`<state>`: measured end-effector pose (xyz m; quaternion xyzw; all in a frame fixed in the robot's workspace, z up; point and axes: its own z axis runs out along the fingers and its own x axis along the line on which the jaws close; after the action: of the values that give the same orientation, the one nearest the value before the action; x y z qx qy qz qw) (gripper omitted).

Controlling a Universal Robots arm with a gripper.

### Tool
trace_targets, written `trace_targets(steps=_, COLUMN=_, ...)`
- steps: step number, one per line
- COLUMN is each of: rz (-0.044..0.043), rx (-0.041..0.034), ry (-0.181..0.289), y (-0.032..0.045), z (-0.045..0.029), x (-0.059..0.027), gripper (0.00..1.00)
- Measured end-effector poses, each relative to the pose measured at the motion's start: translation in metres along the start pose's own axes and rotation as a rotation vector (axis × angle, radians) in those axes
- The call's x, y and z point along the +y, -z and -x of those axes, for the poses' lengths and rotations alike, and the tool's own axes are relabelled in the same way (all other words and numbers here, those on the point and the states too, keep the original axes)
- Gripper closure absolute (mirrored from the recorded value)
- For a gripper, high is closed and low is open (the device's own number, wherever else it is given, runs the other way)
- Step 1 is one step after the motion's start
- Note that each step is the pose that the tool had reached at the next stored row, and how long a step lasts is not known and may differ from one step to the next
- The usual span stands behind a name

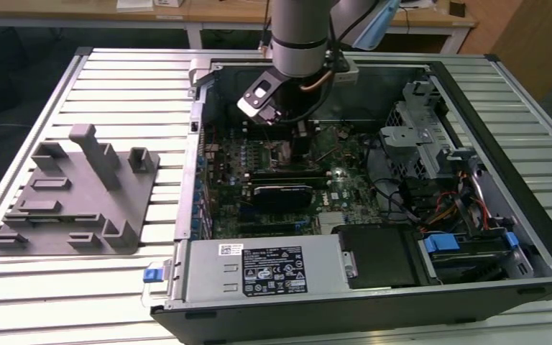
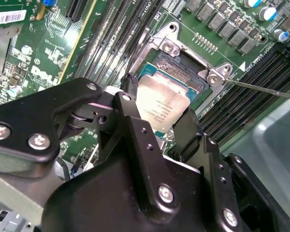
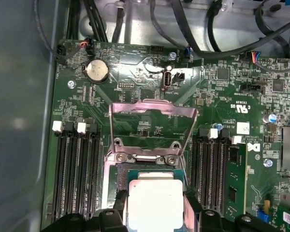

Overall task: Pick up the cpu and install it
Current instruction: 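Place the cpu into insertion slot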

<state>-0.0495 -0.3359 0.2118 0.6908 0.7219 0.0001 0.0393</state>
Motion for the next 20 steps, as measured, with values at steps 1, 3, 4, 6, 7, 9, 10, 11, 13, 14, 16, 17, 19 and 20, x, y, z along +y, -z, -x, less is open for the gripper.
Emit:
trace_targets(steps=1, rz=-0.0008, rx=-0.0007, ry=-0.013, y=-0.0006, z=-0.0001, x=0.0, gripper=0.46)
trace_targets(steps=3, rz=-0.0023, rx=-0.0021, ry=-0.04, y=-0.0019, z=-0.0002, x=-0.0002, gripper=0.46)
trace_targets(steps=4, rz=-0.0028, rx=-0.0024, ry=-0.048, y=-0.0025, z=-0.0003, x=-0.0003, gripper=0.46)
trace_targets(steps=6, rz=-0.0032, rx=-0.0019, ry=-0.054, y=-0.0031, z=-0.0013, x=-0.0007, gripper=0.46)
trace_targets(steps=7, rz=-0.0032, rx=-0.0016, ry=-0.055, y=-0.0034, z=-0.002, x=-0.0009, gripper=0.46)
trace_targets(steps=9, rz=-0.0033, rx=-0.0005, ry=-0.057, y=-0.004, z=-0.0035, x=-0.001, gripper=0.46)
trace_targets(steps=10, rz=-0.0033, rx=0.0003, ry=-0.057, y=-0.0043, z=-0.0041, x=-0.001, gripper=0.46)
trace_targets(steps=11, rz=-0.0031, rx=0.001, ry=-0.057, y=-0.0049, z=-0.0045, x=-0.001, gripper=0.46)
trace_targets(steps=13, rz=-0.0033, rx=0.0016, ry=-0.059, y=-0.006, z=-0.0048, x=-0.0011, gripper=0.46)
trace_targets(steps=14, rz=-0.0033, rx=0.0017, ry=-0.059, y=-0.0067, z=-0.0049, x=-0.0011, gripper=0.46)
trace_targets(steps=16, rz=-0.0034, rx=0.0022, ry=-0.06, y=-0.0081, z=-0.005, x=-0.0013, gripper=0.46)
trace_targets(steps=17, rz=-0.0035, rx=0.0029, ry=-0.06, y=-0.0086, z=-0.005, x=-0.0014, gripper=0.46)
trace_targets(steps=19, rz=-0.0034, rx=0.0041, ry=-0.06, y=-0.0089, z=-0.005, x=-0.0015, gripper=0.46)
trace_targets(steps=20, rz=-0.0035, rx=0.0042, ry=-0.06, y=-0.0089, z=-0.005, x=-0.0015, gripper=0.46)
